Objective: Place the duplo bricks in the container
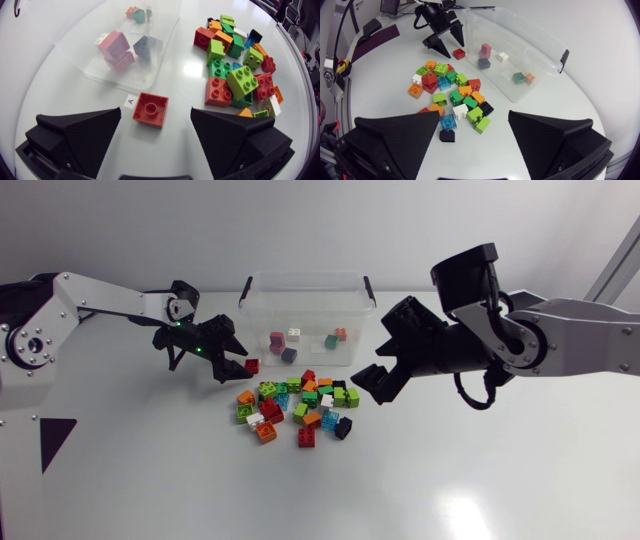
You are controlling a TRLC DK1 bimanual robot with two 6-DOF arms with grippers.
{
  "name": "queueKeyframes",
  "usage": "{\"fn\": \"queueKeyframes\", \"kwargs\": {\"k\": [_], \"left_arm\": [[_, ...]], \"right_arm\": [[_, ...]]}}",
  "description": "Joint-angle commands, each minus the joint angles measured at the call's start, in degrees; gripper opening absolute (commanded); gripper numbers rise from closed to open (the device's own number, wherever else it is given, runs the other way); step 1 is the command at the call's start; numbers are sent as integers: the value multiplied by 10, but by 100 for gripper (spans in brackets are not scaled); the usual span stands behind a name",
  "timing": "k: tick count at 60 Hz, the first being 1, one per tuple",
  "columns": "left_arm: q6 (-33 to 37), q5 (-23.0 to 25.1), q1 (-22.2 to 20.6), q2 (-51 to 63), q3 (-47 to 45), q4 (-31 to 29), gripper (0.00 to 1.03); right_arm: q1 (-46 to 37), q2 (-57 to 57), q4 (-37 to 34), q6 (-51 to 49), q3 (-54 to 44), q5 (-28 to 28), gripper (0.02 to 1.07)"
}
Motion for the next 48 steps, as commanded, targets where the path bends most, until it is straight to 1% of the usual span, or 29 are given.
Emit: {"fn": "queueKeyframes", "kwargs": {"k": [1,3,7,12,24,30,32,42,43,47,48], "left_arm": [[20,9,-3,21,19,-12,92],[22,9,-3,22,19,-13,91],[22,9,-4,24,22,-15,86],[24,9,-5,28,27,-22,81],[31,9,-8,36,34,-29,81],[31,9,-12,40,37,-30,69],[31,9,-13,42,40,-30,67],[31,9,-14,46,48,-37,65],[32,9,-14,47,48,-37,63],[32,9,-14,47,48,-38,50],[32,9,-14,46,48,-38,48]], "right_arm": [[4,-15,8,-14,-17,-2,103],[3,-16,8,-16,-19,-2,103],[4,-19,8,-17,-24,-2,103],[4,-22,8,-19,-31,-2,103],[4,-29,8,-21,-47,-2,103],[4,-33,8,-23,-56,-2,103],[4,-34,8,-23,-58,-2,103],[4,-36,8,-25,-68,-2,103],[4,-36,8,-25,-69,-2,103],[4,-36,9,-26,-71,-2,103],[4,-35,9,-27,-71,-2,102]]}}
